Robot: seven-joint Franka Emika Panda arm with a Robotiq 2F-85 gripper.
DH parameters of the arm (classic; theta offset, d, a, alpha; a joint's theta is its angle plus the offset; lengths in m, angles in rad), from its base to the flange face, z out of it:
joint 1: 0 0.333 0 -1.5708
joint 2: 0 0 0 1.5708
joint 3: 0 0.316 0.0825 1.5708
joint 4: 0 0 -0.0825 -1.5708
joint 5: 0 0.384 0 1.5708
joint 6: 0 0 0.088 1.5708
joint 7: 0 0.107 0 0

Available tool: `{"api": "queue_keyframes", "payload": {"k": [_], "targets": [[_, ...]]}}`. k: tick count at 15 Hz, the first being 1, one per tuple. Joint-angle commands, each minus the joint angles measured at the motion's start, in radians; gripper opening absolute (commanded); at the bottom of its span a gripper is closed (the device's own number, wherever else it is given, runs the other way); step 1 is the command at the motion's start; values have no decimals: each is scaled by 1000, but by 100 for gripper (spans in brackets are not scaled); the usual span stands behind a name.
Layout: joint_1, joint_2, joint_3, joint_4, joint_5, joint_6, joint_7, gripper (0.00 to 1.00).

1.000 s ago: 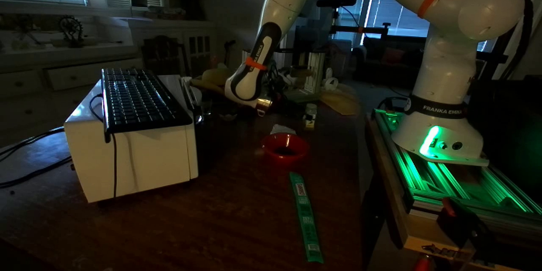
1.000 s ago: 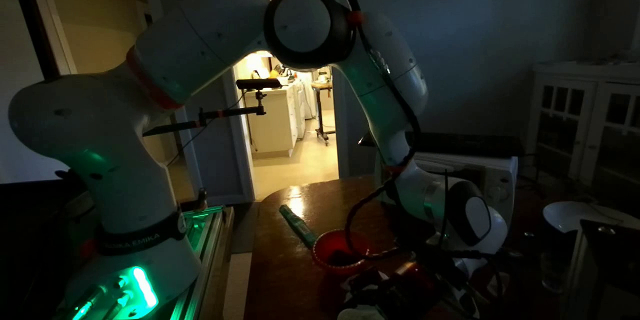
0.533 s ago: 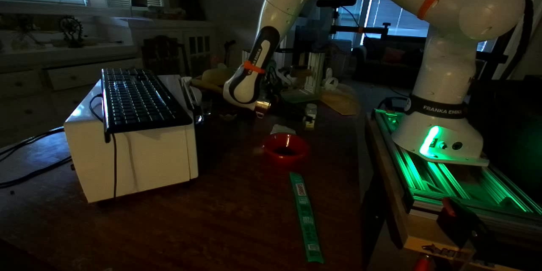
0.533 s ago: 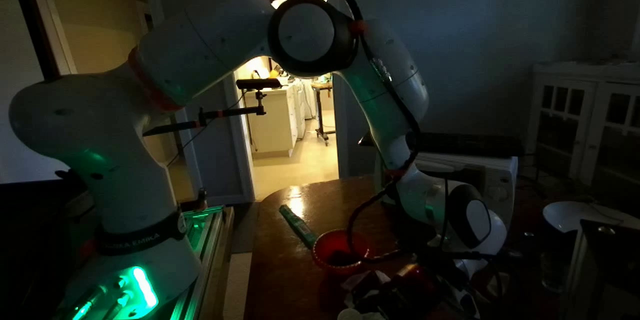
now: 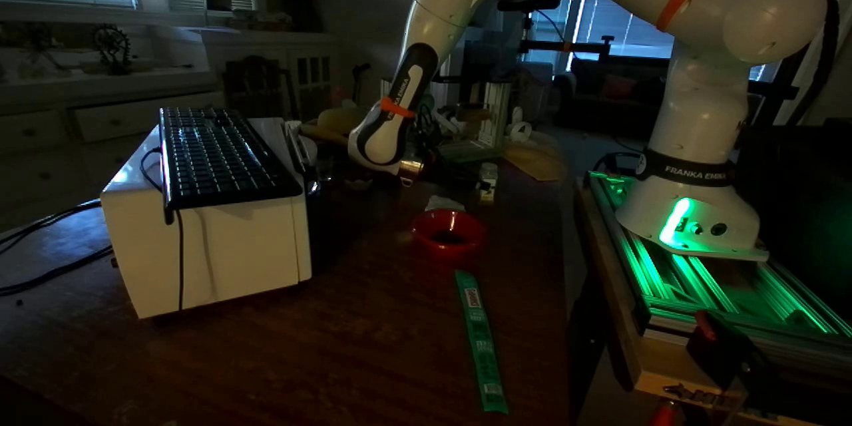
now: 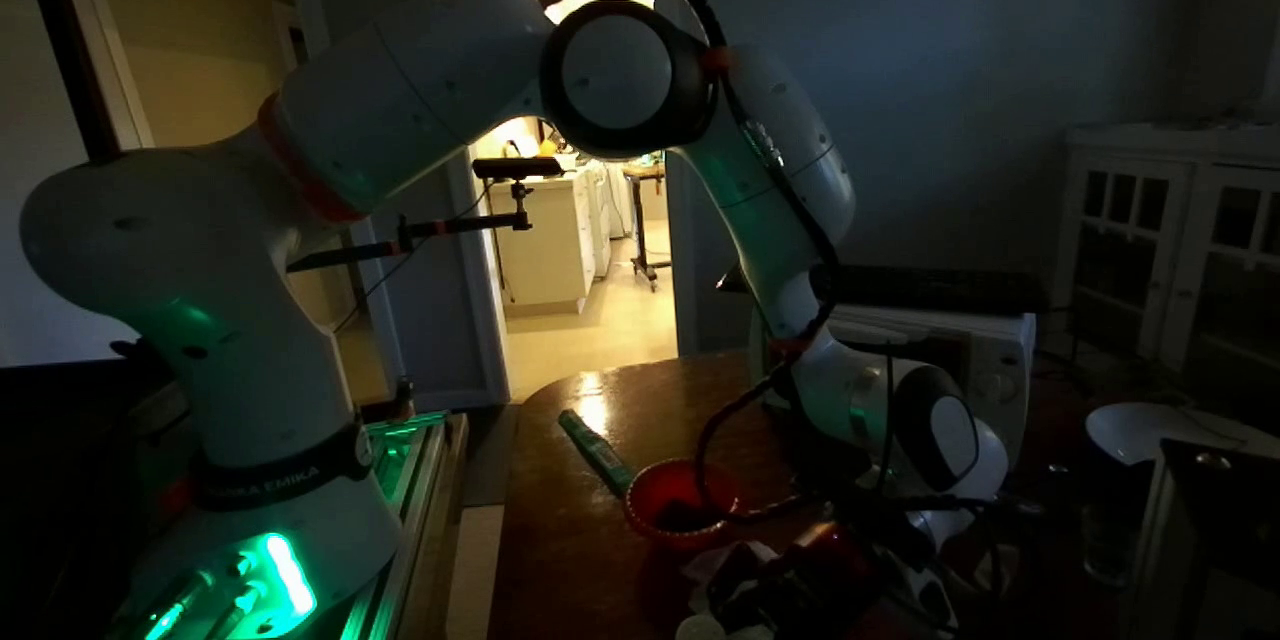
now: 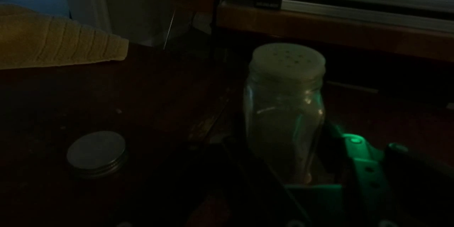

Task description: Spray some salt contents into the red bowl

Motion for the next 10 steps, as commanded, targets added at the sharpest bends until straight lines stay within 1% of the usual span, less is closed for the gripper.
{"api": "queue_keyframes", "payload": {"k": [1, 5, 8, 10], "targets": [[-4, 0, 11, 18, -15, -28, 20, 24], [-19, -88, 20, -27, 17, -15, 26, 24], [-34, -168, 39, -60, 80, -10, 37, 24], [-52, -218, 54, -78, 153, -15, 43, 24]]}}
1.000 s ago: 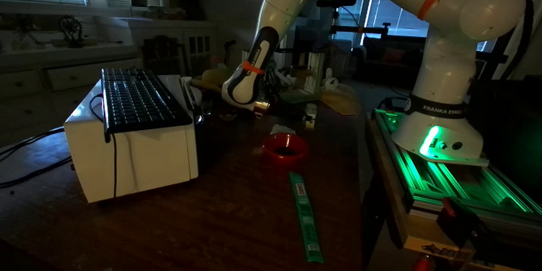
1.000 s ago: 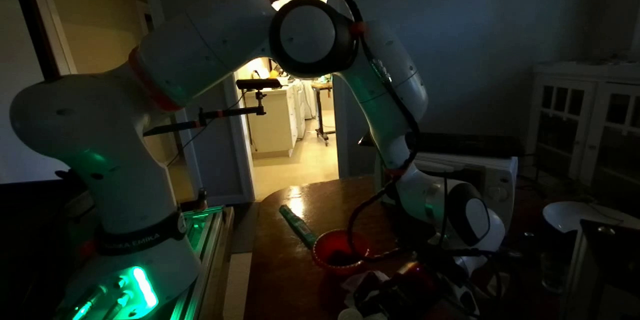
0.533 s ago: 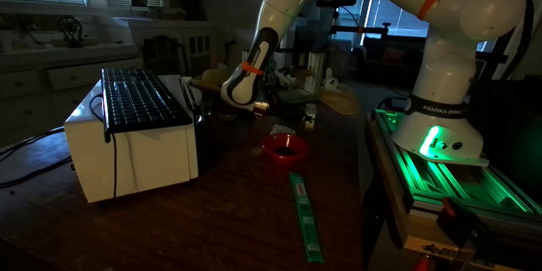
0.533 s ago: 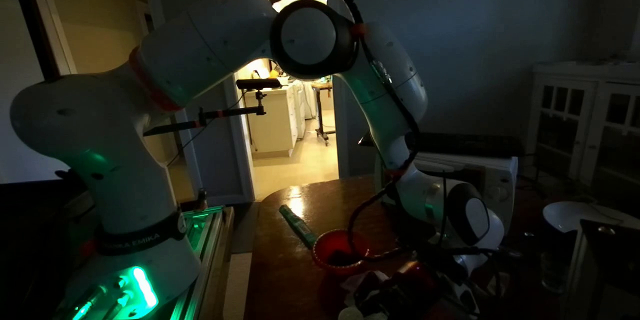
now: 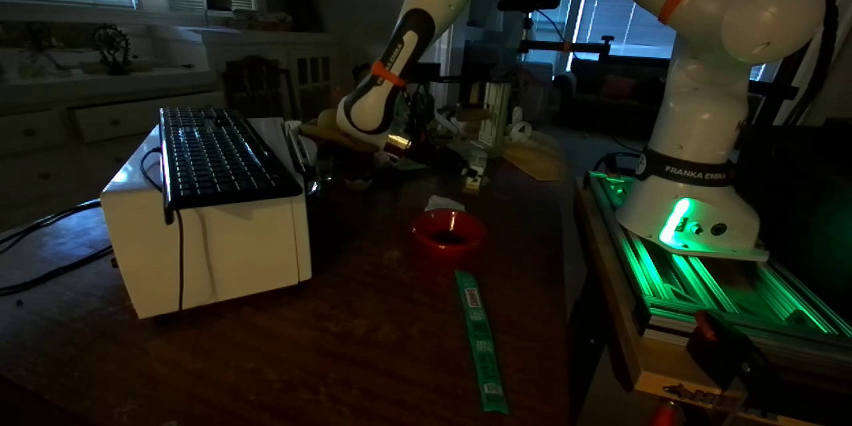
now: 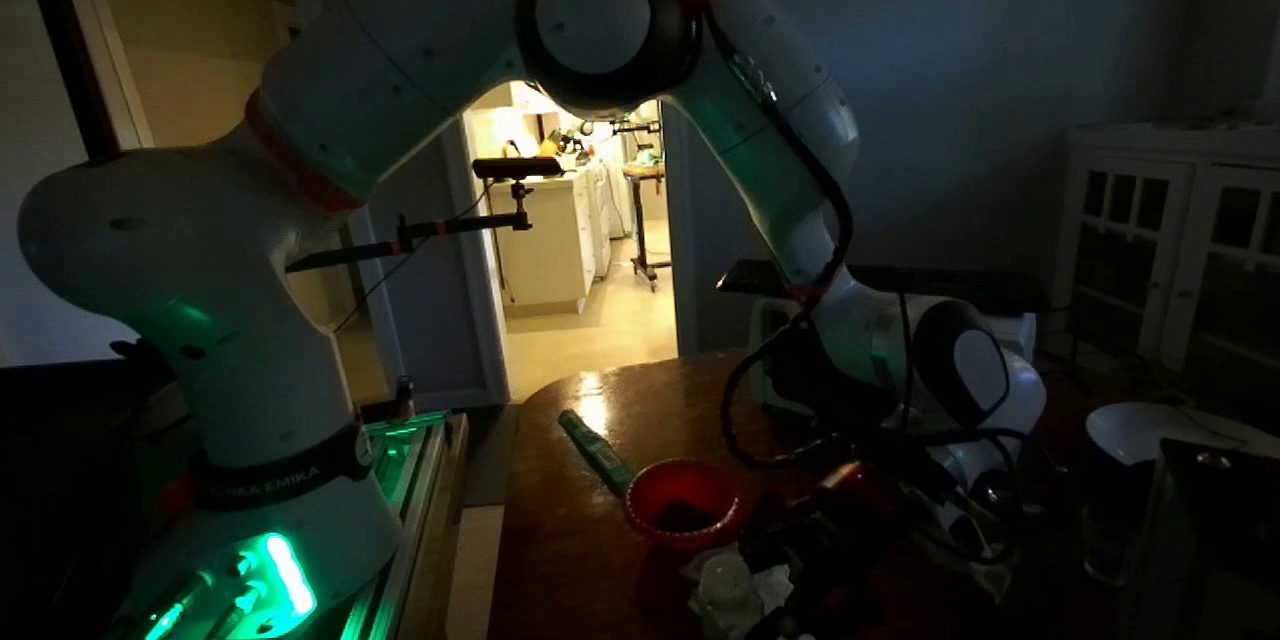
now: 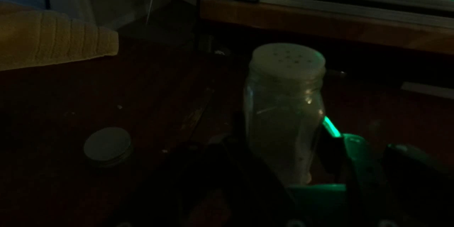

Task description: Spray some salt contents into the red bowl

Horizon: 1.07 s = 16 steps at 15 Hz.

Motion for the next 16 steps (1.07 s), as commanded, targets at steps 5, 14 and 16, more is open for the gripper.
{"api": "queue_keyframes", "payload": {"k": [5, 14, 16], "targets": [[-33, -244, 33, -175, 233, 73, 151, 24], [16, -518, 17, -426, 341, 481, 299, 24], [32, -586, 18, -507, 334, 609, 335, 24]]}}
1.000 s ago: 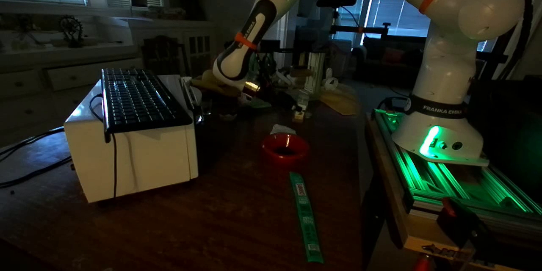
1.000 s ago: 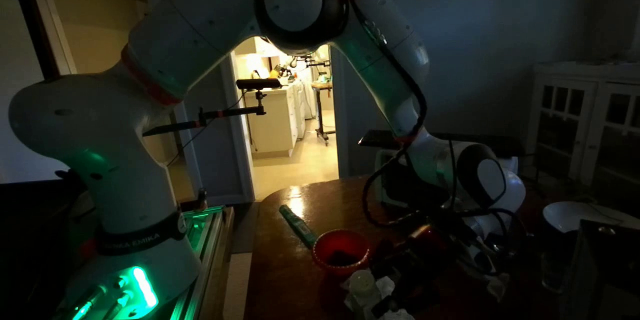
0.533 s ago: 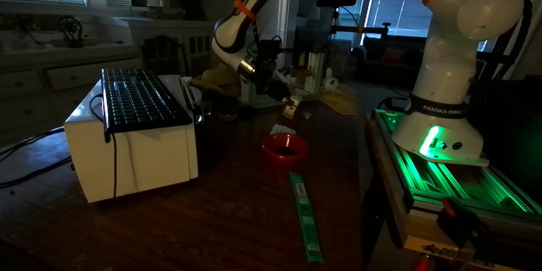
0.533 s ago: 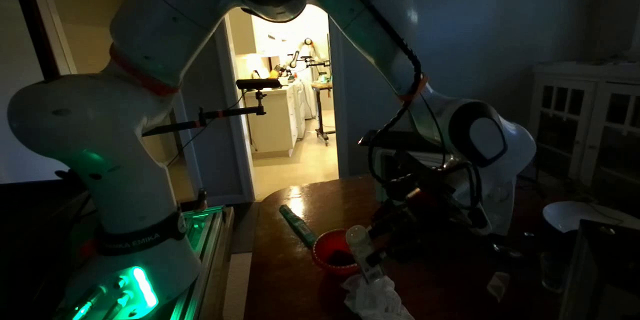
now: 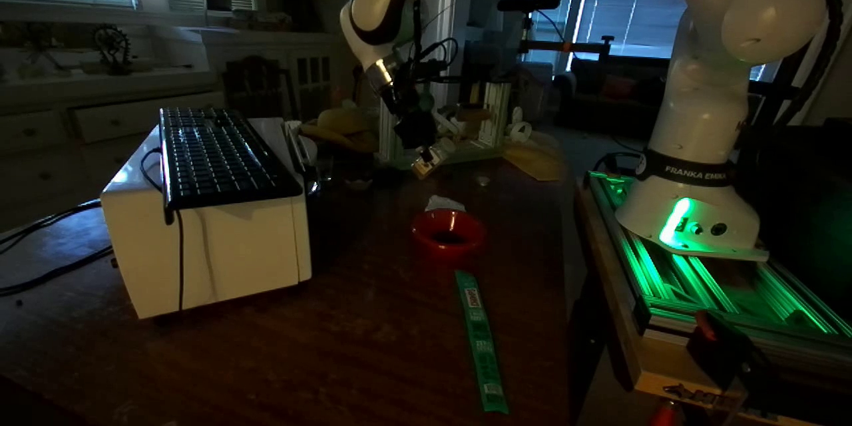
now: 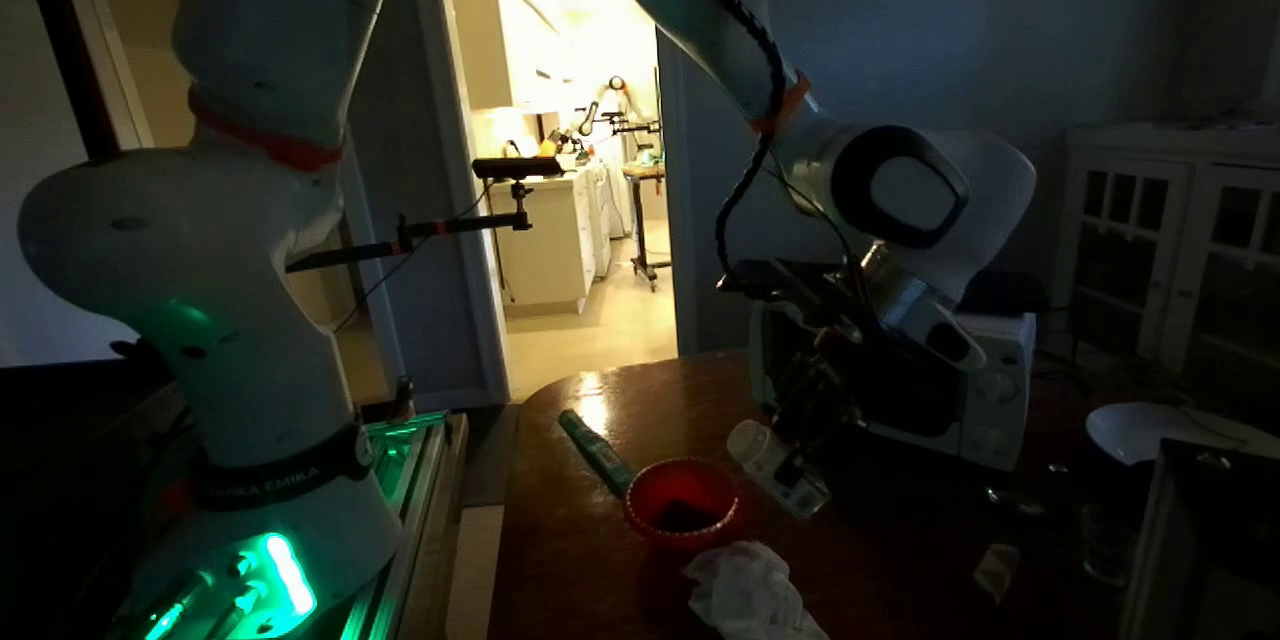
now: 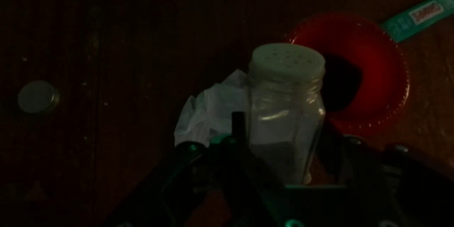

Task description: Spray some salt contents into the red bowl

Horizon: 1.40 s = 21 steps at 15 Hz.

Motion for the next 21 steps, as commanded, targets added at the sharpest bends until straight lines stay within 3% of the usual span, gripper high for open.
{"api": "queue_keyframes", "payload": {"k": [1, 6, 11, 12, 17, 18, 21], "targets": [[34, -151, -7, -186, 3, 227, 79, 24], [76, -291, -2, -376, 0, 480, 187, 24], [121, -414, -13, -514, -108, 583, 316, 24], [101, -340, 1, -439, -56, 551, 260, 49], [106, -394, 2, -485, -90, 553, 290, 49], [106, -394, 1, -486, -90, 553, 290, 24], [134, -428, 16, -524, -166, 614, 358, 24]]}}
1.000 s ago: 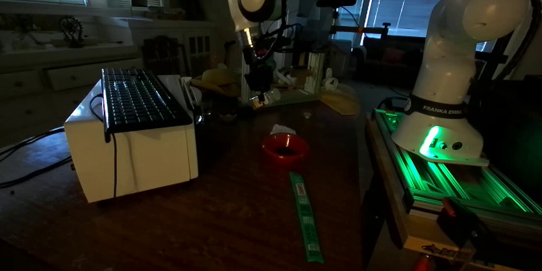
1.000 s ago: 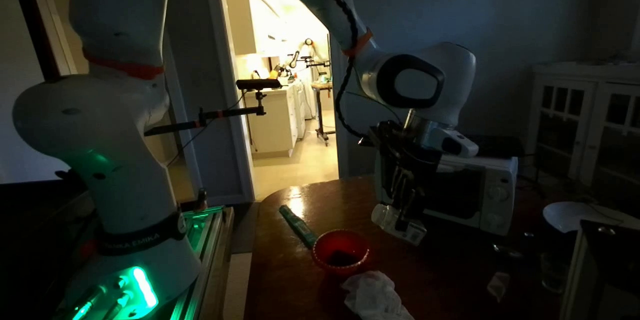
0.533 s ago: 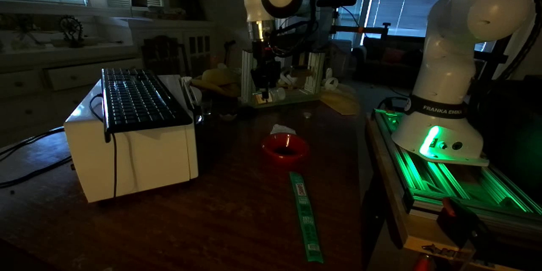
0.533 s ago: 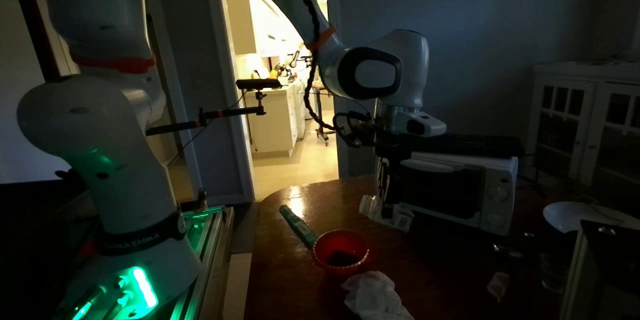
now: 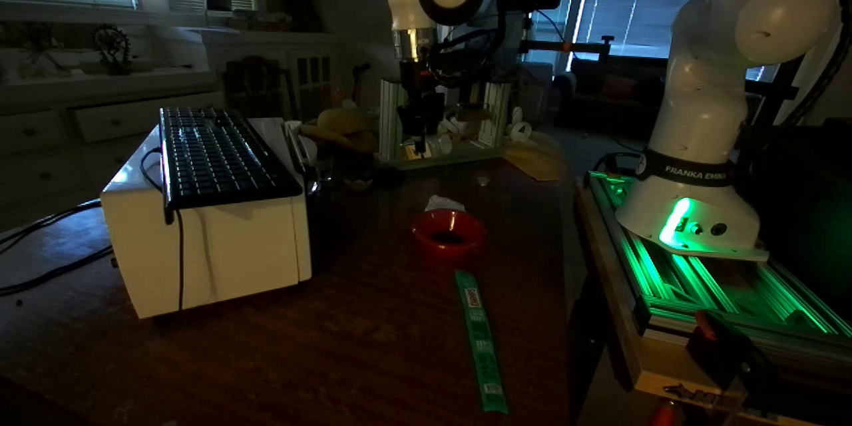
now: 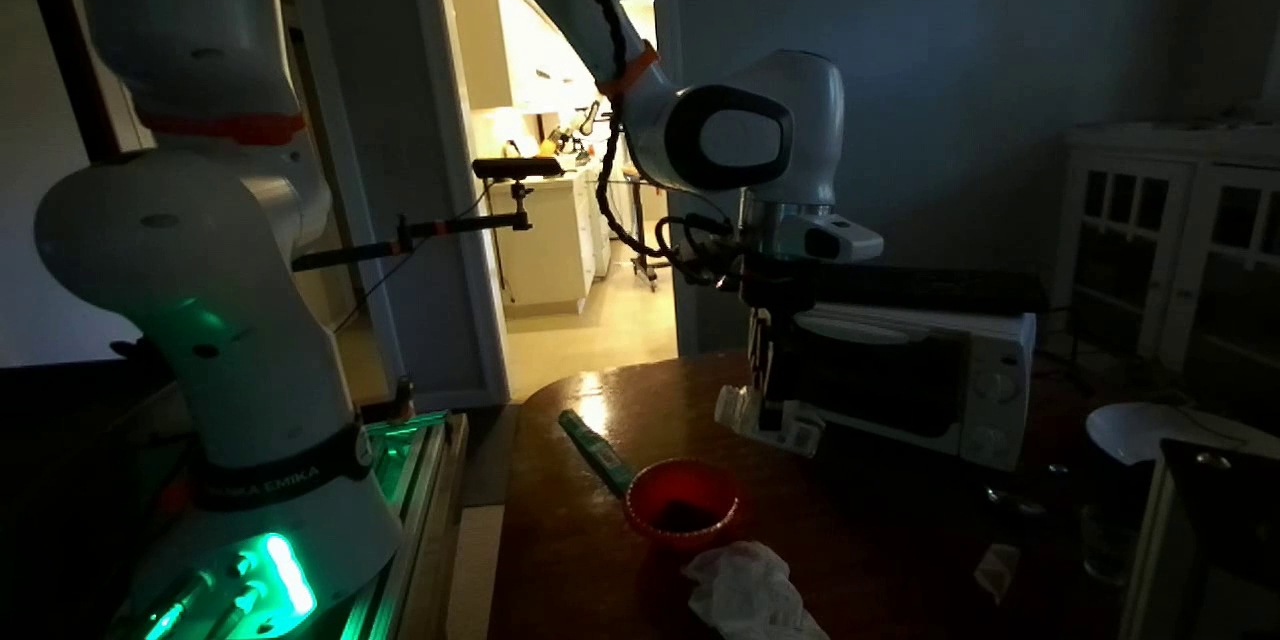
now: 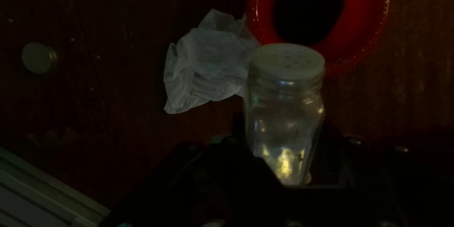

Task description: Spray some salt contents into the red bowl

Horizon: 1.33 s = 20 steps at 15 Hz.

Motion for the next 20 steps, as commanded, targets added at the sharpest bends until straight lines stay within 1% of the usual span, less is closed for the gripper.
{"api": "queue_keyframes", "payload": {"k": [1, 6, 9, 12, 13, 14, 16, 17, 18, 20], "targets": [[33, -43, 19, -50, -92, 71, 96, 24], [71, -115, 50, -142, -185, 171, 248, 24], [67, -159, 64, -210, -276, 225, 362, 24], [39, -212, 72, -289, -422, 308, 463, 24], [29, -233, 80, -312, -481, 336, 501, 24], [37, -249, 64, -331, -557, 366, 552, 24], [21, -271, 71, -354, -671, 394, 624, 24], [43, -211, 61, -301, -582, 358, 559, 49], [40, -225, 61, -315, -619, 368, 584, 49], [40, -241, 61, -325, -637, 369, 596, 49]]}}
